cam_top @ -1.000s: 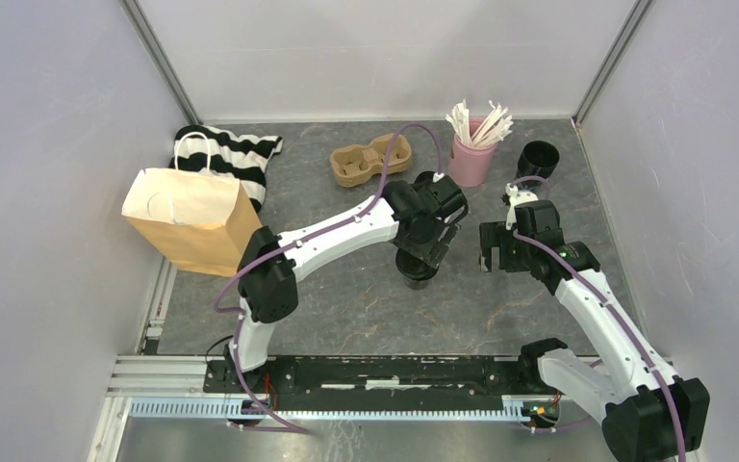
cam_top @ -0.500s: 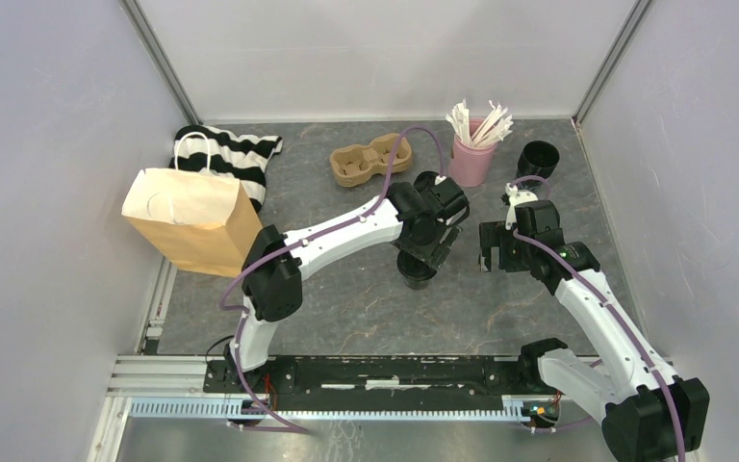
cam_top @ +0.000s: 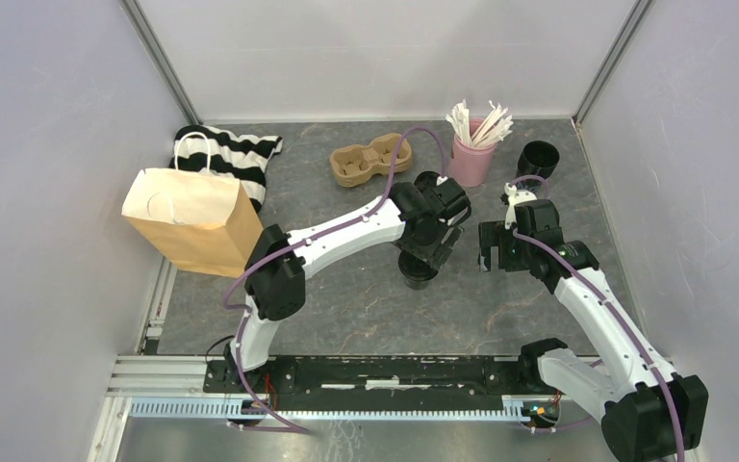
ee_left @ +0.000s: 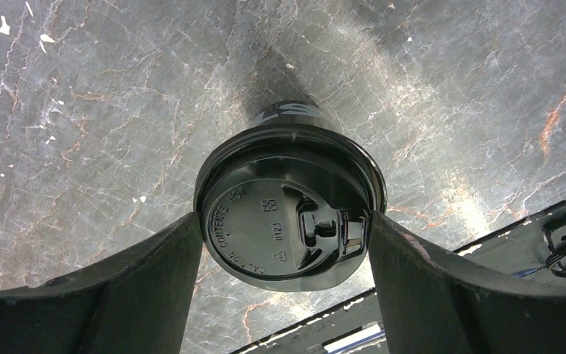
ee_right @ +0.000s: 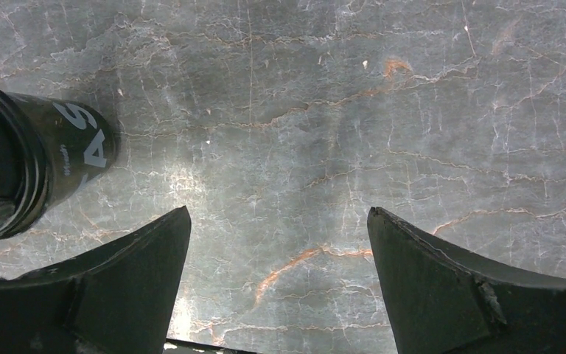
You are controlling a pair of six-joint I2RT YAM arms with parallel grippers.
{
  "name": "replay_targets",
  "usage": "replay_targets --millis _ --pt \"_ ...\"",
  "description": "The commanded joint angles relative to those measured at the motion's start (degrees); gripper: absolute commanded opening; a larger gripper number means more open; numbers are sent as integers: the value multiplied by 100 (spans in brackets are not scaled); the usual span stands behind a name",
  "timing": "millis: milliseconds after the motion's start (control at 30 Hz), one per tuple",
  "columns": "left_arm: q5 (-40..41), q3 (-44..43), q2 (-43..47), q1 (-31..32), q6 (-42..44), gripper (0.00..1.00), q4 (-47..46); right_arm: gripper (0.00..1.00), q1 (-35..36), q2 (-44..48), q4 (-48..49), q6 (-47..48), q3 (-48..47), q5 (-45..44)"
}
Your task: Pack the takeout coffee
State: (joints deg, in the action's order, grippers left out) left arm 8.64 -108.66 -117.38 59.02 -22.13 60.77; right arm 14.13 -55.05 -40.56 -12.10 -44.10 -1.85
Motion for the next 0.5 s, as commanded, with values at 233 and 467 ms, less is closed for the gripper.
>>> replay_targets --millis 233,467 --pt "-66 -280 -109 39 377 86 -110 96 -50 -19 239 86 33 54" --pt "-1 -221 45 34 349 87 -104 96 -50 -24 251 82 41 90"
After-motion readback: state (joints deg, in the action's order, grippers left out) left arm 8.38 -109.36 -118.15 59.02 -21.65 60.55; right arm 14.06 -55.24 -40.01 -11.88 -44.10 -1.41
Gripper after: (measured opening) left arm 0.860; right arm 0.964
